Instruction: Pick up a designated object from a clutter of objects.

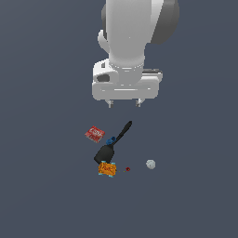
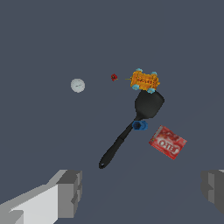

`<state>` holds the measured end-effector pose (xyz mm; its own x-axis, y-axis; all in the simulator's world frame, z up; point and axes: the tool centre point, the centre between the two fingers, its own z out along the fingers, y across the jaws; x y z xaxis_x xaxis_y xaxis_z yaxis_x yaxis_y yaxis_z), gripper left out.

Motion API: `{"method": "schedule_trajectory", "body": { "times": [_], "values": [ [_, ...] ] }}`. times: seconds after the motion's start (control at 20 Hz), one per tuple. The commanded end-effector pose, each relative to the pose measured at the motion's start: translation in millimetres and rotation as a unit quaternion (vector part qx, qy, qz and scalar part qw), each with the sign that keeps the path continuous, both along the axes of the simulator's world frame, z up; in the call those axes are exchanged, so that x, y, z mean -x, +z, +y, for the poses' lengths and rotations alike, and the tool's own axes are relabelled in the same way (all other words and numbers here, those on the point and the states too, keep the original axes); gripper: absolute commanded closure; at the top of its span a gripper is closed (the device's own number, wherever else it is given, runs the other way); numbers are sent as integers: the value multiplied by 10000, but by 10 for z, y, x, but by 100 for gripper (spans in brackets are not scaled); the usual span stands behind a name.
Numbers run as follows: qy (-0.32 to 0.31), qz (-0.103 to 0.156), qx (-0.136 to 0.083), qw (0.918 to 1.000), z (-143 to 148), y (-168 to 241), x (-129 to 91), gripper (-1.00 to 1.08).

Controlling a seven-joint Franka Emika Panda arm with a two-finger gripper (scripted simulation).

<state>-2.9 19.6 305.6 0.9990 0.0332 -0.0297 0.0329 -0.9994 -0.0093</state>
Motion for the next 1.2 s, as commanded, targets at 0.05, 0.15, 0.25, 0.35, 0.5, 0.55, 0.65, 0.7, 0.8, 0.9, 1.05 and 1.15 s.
{"method": "schedule_trajectory", "body": {
  "times": [0.05, 0.15, 0.25, 0.35, 0.5, 0.55, 0.65, 0.7, 0.8, 0.9, 1.05, 1.15],
  "values": [
    [3, -1, 2, 10000, -2, 1, -1, -92],
    [24, -6, 17, 10000, -21, 5, -8, -92],
    [66, -16, 46, 10000, -59, 15, -22, -92],
    [109, -27, 82, 9999, -101, 30, -37, -92],
    [134, -35, 113, 9998, -134, 49, -49, -92],
    [132, -36, 116, 9998, -134, 53, -50, -92],
    [130, -35, 111, 9998, -130, 49, -48, -92],
    [137, -34, 109, 9998, -131, 43, -48, -92],
    [165, -34, 106, 9998, -139, 27, -50, -92],
    [213, -35, 103, 9997, -154, 1, -54, -92],
    [323, -38, 95, 9994, -187, -57, -61, -92],
    [420, -39, 87, 9991, -216, -111, -67, -92]
  ]
}}
